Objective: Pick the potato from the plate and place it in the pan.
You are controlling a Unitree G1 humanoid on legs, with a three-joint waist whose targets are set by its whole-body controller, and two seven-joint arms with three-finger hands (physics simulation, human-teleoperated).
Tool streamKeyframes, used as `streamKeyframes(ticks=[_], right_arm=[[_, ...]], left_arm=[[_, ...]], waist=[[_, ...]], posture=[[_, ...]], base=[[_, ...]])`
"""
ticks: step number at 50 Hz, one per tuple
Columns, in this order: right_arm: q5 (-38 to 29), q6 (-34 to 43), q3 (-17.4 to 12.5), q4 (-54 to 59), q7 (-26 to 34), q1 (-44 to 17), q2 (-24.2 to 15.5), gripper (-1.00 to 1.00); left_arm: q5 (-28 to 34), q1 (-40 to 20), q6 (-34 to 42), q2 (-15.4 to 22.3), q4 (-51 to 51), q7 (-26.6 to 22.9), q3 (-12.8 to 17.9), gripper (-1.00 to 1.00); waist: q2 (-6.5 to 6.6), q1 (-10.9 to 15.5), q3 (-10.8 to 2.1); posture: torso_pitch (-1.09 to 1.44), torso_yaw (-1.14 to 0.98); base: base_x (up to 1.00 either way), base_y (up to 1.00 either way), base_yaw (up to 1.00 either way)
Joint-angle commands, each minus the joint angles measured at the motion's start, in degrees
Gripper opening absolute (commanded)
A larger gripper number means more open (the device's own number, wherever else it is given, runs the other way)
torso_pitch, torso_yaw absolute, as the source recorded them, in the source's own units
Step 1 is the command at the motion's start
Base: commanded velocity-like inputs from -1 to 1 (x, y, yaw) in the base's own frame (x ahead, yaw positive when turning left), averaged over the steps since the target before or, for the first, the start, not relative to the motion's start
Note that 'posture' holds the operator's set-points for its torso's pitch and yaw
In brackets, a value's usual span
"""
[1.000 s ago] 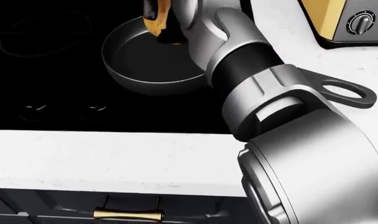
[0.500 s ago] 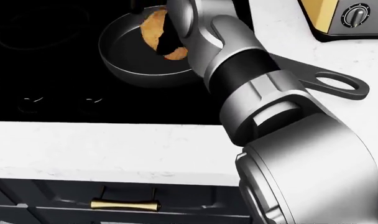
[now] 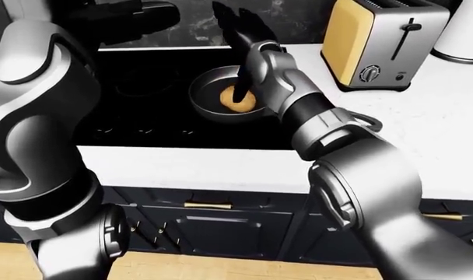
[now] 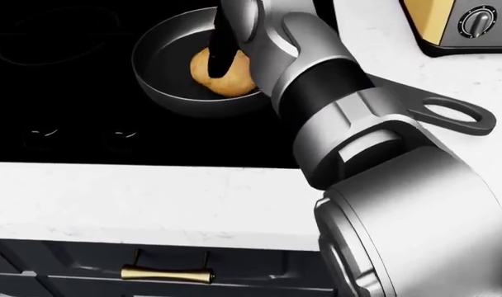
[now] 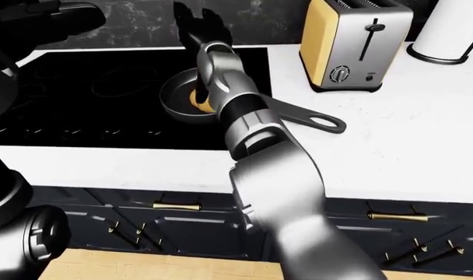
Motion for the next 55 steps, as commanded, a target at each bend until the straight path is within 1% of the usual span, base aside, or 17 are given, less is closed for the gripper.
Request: streamKeyframes(ticks=[1, 2, 5, 6, 8, 11, 13, 14, 16, 19, 20, 23, 29, 35, 41, 46, 55], right_arm=[[1.5, -0.1, -1.0, -2.7, -2.8, -3.2, -0.9, 1.00], [2.0, 0.1, -1.2, -2.7, -2.9, -3.4, -1.0, 1.00], [6.6, 2.4, -4.3, -2.9, -4.0, -4.1, -1.2, 1.00], [7.6, 2.7, -4.6, -2.9, -4.2, -4.2, -1.3, 1.00], [11.6, 3.6, -6.6, -3.0, -4.2, -4.5, -1.5, 1.00], [17.0, 4.4, -8.5, -3.2, -4.3, -4.9, -1.9, 1.00], [22.3, 4.8, -10.9, -3.4, -4.0, -5.3, -2.4, 1.00], [23.6, 4.4, -10.6, -3.4, -3.6, -5.3, -2.5, 1.00], [28.1, 4.0, -12.0, -3.7, -2.4, -5.9, -3.1, 1.00], [32.1, 3.7, -11.6, -3.8, -0.9, -6.7, -3.9, 1.00], [33.8, 3.6, -12.0, -3.9, -0.9, -7.0, -4.2, 1.00], [36.2, 3.7, -10.9, -4.1, -0.1, -7.7, -5.5, 1.00], [41.3, 2.1, -10.5, -4.6, 2.1, -6.9, -8.0, 1.00], [44.2, 0.5, -9.6, -5.0, 3.4, -6.4, -10.2, 1.00], [47.4, -0.9, -9.5, -5.9, 4.9, -6.0, -12.8, 1.00], [48.9, -1.8, -8.6, -6.8, 5.4, -4.3, -15.2, 1.00], [52.6, -2.8, -8.6, -9.1, 5.9, -1.5, -19.6, 1.00]], left_arm=[[0.3, -1.8, -1.6, 0.7, -1.0, 0.0, 0.6, 1.00], [0.3, -1.8, -1.6, 0.7, -1.0, 0.0, 0.6, 1.00], [0.3, -1.8, -1.7, 0.7, -0.9, -0.1, 0.6, 1.00], [0.3, -1.8, -1.7, 0.7, -0.9, -0.1, 0.6, 1.00], [0.4, -1.8, -1.7, 0.7, -0.8, -0.1, 0.5, 1.00], [0.4, -1.9, -1.7, 0.8, -0.8, -0.1, 0.6, 1.00], [0.3, -1.8, -1.7, 0.8, -0.8, -0.2, 0.7, 1.00], [0.3, -1.9, -1.7, 0.8, -0.8, -0.1, 0.7, 1.00], [0.2, -1.9, -1.5, 0.8, -1.0, 0.0, 0.8, 1.00], [0.1, -2.0, -1.4, 0.8, -1.2, 0.2, 0.8, 1.00], [0.1, -2.0, -1.5, 0.8, -1.1, 0.2, 0.8, 1.00], [0.0, -2.0, -1.6, 0.9, -1.1, 0.3, 1.0, 1.00], [-0.2, -2.2, -2.2, 0.9, -1.4, 0.7, 1.0, 1.00], [-0.5, -2.2, -3.3, 1.0, -1.2, 0.9, 1.0, 1.00], [-0.9, -2.3, -4.0, 1.1, -1.4, 1.4, 1.1, 1.00], [-1.2, -2.1, -5.1, 1.0, -1.6, 1.9, 0.9, 1.00], [-1.8, -2.3, -7.4, 1.4, -1.2, 2.6, 1.2, 1.00]], waist=[[0.26, 0.0, -1.98], [0.25, 0.0, -1.98], [0.19, 0.0, -1.96], [0.15, 0.0, -1.96], [0.06, 0.1, -1.93], [-0.09, 0.1, -1.93], [-0.16, 0.1, -1.94], [-0.21, 0.1, -1.94], [-0.27, 0.1, -1.91], [-0.33, 0.0, -1.85], [-0.33, 0.0, -1.83], [-0.37, 0.0, -1.75], [-0.61, 0.0, -1.63], [-0.79, 0.0, -1.65], [-0.85, 0.1, -1.61], [-1.04, 0.1, -1.55], [-1.41, 0.3, -1.70]], posture=[[0.00, 0.00], [0.00, 0.00], [0.00, 0.00], [0.00, 0.00], [0.00, 0.00], [0.00, 0.00], [0.00, 0.00], [0.00, 0.00], [0.00, 0.00], [0.00, 0.00], [0.00, 0.00], [0.00, 0.00], [0.00, 0.00], [0.00, 0.00], [0.00, 0.00], [0.00, 0.00], [0.00, 0.00]], base=[[0.00, 0.00, 0.00], [0.00, 0.00, 0.00], [0.00, 0.00, 0.00], [0.00, 0.00, 0.00], [0.00, 0.00, 0.00], [0.00, 0.00, 0.00], [0.00, 0.00, 0.00], [0.00, 0.00, 0.00], [0.00, 0.00, 0.00], [0.00, 0.00, 0.00], [0.00, 0.00, 0.00], [0.00, 0.00, 0.00], [0.00, 0.00, 0.00], [0.00, 0.00, 0.00], [0.00, 0.00, 0.00], [0.00, 0.00, 0.00], [0.00, 0.00, 0.00]])
